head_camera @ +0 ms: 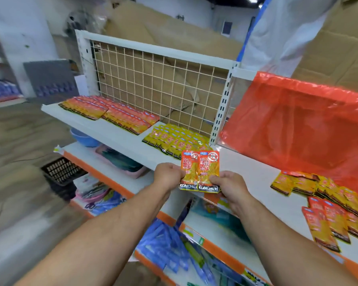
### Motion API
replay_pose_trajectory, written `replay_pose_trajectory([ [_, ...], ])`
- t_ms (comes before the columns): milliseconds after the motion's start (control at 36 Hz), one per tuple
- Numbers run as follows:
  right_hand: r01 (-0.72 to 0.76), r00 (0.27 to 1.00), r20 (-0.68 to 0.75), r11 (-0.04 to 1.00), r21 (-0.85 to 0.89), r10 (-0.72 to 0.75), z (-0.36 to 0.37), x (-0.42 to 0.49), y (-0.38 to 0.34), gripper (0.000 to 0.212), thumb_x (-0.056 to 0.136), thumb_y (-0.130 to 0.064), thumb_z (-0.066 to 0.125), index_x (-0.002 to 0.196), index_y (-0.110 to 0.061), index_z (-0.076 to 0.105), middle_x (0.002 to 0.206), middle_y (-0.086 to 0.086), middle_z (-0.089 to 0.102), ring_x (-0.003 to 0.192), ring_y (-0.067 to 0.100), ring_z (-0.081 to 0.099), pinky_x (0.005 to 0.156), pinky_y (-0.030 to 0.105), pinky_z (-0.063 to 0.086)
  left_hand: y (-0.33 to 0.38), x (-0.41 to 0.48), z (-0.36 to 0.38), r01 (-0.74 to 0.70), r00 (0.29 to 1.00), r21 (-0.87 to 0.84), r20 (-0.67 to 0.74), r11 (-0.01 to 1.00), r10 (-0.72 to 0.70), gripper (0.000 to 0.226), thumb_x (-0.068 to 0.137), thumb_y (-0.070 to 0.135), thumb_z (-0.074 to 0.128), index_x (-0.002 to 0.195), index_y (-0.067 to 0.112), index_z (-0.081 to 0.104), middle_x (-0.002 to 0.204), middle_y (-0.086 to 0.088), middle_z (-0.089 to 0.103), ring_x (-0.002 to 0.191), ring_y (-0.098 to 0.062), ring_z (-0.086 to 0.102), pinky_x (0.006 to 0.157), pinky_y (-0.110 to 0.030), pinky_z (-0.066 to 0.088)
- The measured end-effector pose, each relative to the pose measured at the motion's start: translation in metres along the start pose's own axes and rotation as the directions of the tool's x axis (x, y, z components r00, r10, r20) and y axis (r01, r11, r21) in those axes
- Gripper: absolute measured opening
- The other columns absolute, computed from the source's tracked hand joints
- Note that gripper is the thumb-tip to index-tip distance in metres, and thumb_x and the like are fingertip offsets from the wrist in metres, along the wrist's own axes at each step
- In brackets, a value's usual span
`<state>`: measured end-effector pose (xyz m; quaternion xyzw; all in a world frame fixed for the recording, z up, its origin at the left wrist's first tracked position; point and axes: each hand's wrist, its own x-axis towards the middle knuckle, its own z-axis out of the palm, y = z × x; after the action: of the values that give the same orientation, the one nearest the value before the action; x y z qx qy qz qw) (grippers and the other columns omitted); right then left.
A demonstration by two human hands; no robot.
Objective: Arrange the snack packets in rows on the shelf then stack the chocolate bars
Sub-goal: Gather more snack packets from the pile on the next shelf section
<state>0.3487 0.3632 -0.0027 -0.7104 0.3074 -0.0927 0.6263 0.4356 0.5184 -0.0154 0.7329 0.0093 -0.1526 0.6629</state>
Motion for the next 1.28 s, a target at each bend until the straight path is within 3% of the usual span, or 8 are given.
replay_pose_trajectory([
  [167,-0.037,0.995,0.09,0.997,0.069,0.03,0.048,0.019,-0.016,0.008,0.089,0.006,0.065,0.091,0.001,0.06,0.079,0.022,0.066,0.045,0.013,0.065,0.039,0.021,0.048,0.0,0.028,-0.042,0.027,0.998,-0.029,-0.058,0.999,-0.028,0.02,0.082,-0.002,0.072,0.066,0.009,0.063,0.059,-0.003,0.059,0.049,-0.012,0.05,0.041,-0.015,0.036],
  [361,0.065,0.989,0.135,0.997,-0.052,-0.058,0.095,0.081,-0.024,0.027,0.084,-0.018,0.079,0.102,-0.013,0.06,0.099,0.003,0.059,0.075,0.017,0.052,0.058,0.029,0.039,0.011,0.07,-0.074,0.051,0.993,-0.081,-0.104,0.995,-0.059,0.019,0.081,-0.005,0.068,0.068,0.007,0.065,0.06,-0.007,0.064,0.048,-0.015,0.057,0.049,-0.022,0.046],
  [500,0.092,0.982,0.17,0.995,-0.028,-0.086,0.134,0.125,-0.046,0.027,0.083,-0.023,0.08,0.097,-0.016,0.059,0.085,0.002,0.059,0.066,0.014,0.051,0.057,0.027,0.039,0.029,0.107,-0.095,0.07,0.986,-0.104,-0.141,0.992,-0.084,0.017,0.083,0.0,0.069,0.069,0.009,0.065,0.061,-0.01,0.066,0.059,-0.025,0.059,0.063,-0.038,0.047],
  [639,0.088,0.971,0.224,0.996,0.001,-0.086,0.171,0.158,-0.07,0.032,0.083,-0.02,0.08,0.107,-0.012,0.061,0.084,0.003,0.063,0.061,0.011,0.056,0.053,0.025,0.038,0.043,0.141,-0.119,0.06,0.973,-0.077,-0.218,0.995,-0.076,0.011,0.082,0.001,0.071,0.074,0.008,0.068,0.077,-0.015,0.072,0.062,-0.023,0.064,0.061,-0.032,0.054],
  [806,0.096,0.948,0.307,0.995,-0.02,-0.086,0.215,0.188,-0.083,0.022,0.08,-0.021,0.08,0.084,-0.014,0.06,0.073,0.003,0.061,0.055,0.011,0.054,0.054,0.026,0.036,0.048,0.172,-0.15,0.054,0.956,-0.075,-0.283,0.996,-0.073,0.012,0.084,0.001,0.072,0.076,0.008,0.067,0.07,-0.007,0.066,0.054,-0.014,0.058,0.042,-0.016,0.044],
  [889,0.08,0.934,0.349,0.997,-0.013,-0.07,0.237,0.195,-0.086,0.019,0.082,-0.018,0.08,0.077,-0.015,0.061,0.069,0.0,0.062,0.065,0.018,0.055,0.061,0.031,0.038,0.044,0.184,-0.168,0.076,0.949,-0.069,-0.3,0.995,-0.094,0.012,0.085,0.001,0.07,0.076,0.009,0.065,0.073,-0.009,0.066,0.057,-0.017,0.058,0.049,-0.021,0.047],
  [1056,0.075,0.915,0.4,0.997,-0.03,-0.057,0.283,0.209,-0.09,0.03,0.083,-0.016,0.078,0.068,-0.019,0.052,0.061,0.002,0.048,0.05,0.014,0.043,0.048,0.025,0.032,0.04,0.216,-0.207,0.077,0.943,-0.096,-0.315,0.992,-0.103,0.018,0.081,-0.002,0.071,0.068,0.01,0.066,0.066,-0.012,0.064,0.061,-0.025,0.058,0.067,-0.039,0.05],
  [1278,0.059,0.936,0.348,0.998,-0.026,-0.046,0.352,0.221,-0.099,0.034,0.081,-0.017,0.08,0.069,-0.02,0.048,0.069,0.008,0.045,0.061,0.019,0.045,0.057,0.032,0.035,0.038,0.271,-0.279,0.076,0.965,-0.072,-0.247,0.994,-0.092,0.018,0.082,0.001,0.072,0.071,0.012,0.065,0.073,-0.009,0.068,0.065,-0.023,0.063,0.065,-0.033,0.053],
])
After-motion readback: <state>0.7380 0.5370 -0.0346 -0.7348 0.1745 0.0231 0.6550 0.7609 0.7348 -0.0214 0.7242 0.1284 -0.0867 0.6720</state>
